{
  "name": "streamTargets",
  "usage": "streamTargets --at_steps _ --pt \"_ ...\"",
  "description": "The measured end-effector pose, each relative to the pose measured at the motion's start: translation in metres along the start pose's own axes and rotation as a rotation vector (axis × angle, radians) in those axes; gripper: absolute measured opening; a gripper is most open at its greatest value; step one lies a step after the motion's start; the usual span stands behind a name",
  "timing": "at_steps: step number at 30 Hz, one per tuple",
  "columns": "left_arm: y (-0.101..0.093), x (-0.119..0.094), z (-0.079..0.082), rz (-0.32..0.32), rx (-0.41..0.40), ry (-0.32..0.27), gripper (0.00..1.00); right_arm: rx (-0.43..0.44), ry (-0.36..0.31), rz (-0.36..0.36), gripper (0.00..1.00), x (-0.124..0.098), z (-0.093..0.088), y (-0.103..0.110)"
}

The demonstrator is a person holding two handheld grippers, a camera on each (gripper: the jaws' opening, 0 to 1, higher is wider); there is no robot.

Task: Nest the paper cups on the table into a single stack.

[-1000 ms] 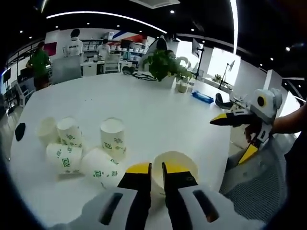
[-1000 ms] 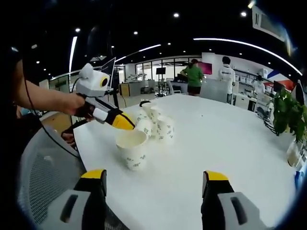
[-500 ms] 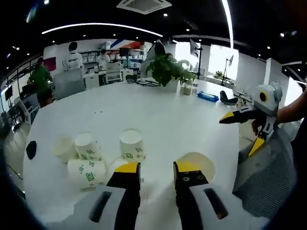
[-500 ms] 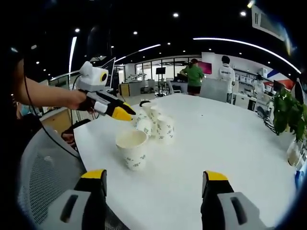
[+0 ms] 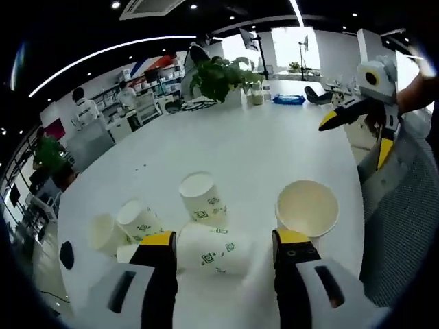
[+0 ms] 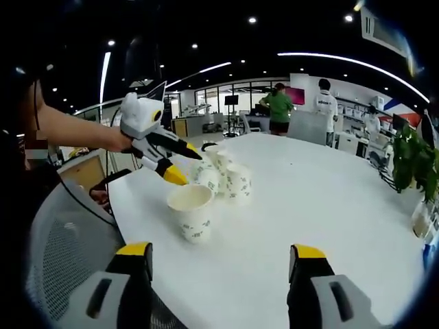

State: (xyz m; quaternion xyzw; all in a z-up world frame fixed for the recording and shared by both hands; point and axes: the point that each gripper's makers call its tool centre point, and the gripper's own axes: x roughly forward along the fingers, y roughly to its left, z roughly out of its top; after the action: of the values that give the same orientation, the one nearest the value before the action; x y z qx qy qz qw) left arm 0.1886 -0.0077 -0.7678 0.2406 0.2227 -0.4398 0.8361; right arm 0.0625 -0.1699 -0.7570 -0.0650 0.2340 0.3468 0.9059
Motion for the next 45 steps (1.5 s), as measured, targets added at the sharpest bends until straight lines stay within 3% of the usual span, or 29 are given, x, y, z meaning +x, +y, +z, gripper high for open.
streamTargets --at_steps 25,45 --pt "0.007 0.028 -0.031 -0.057 0.067 0.136 0.62 -0.002 0.011 -0.001 0.80 0.001 -0.001 0.000" --pt "0.001 0.026 -0.032 -0.052 0.090 0.153 0.58 0.002 0.013 -0.006 0.79 0.001 -0.003 -0.002"
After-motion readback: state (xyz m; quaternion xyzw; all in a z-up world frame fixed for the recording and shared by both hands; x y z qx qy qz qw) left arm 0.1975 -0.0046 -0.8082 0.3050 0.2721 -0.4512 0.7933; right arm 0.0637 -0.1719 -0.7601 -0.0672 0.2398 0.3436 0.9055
